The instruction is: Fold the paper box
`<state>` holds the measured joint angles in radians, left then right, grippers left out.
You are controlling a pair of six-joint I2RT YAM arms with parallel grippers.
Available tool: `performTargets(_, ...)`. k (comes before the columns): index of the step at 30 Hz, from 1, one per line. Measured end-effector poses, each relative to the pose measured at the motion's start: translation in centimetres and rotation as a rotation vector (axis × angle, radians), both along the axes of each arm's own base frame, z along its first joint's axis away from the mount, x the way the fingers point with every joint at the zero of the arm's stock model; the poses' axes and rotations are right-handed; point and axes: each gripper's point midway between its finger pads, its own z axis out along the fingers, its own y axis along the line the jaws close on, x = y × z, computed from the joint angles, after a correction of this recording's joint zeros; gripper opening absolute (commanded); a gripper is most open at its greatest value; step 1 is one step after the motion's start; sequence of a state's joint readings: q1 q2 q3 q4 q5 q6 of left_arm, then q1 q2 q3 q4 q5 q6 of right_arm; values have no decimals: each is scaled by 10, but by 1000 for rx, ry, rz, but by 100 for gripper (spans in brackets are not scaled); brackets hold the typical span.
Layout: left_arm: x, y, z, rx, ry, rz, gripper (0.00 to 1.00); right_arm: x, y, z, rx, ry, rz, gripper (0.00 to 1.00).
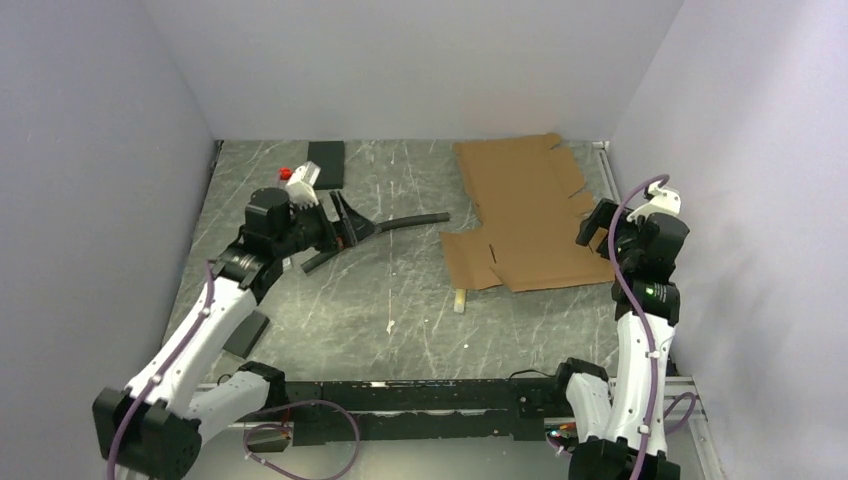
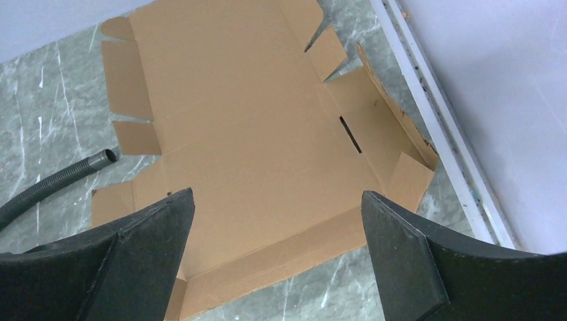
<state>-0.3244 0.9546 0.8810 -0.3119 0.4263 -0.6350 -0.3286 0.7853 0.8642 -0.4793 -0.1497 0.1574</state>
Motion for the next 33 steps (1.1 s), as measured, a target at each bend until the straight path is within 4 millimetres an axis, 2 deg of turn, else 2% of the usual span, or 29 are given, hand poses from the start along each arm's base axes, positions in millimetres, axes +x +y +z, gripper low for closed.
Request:
performTargets(3, 20, -16, -6, -69, 46, -11, 99, -1, 4, -9, 8, -14, 34, 100)
performTargets(6, 41, -33, -27, -89, 118, -19, 99, -3, 19, -23, 9, -23, 135, 100)
performTargets(9, 65, -58, -54, -84, 195, -44, 99, -7, 38, -31, -9, -30, 265, 100)
performTargets(12, 97, -89, -75, -73, 247, -71, 98, -8, 48, -34, -45, -36, 360, 100)
performTargets(15, 139, -120, -88, -80, 267, -76, 99, -10, 57, -34, -90, -42, 446, 100)
performTargets(20, 197, -151, -115, -83, 305, 4, 100, -12, 67, -42, -115, -25, 532, 100)
performTargets(23, 226, -158, -135, -52, 343, 95, 98, -12, 72, -52, -103, 12, 572, 100)
performTargets(28, 256, -169, -151, -16, 357, 182, 90, -14, 78, -64, -83, 58, 609, 100)
performTargets(33, 268, -186, -164, -9, 344, 190, 79, -13, 80, -64, -83, 55, 624, 100)
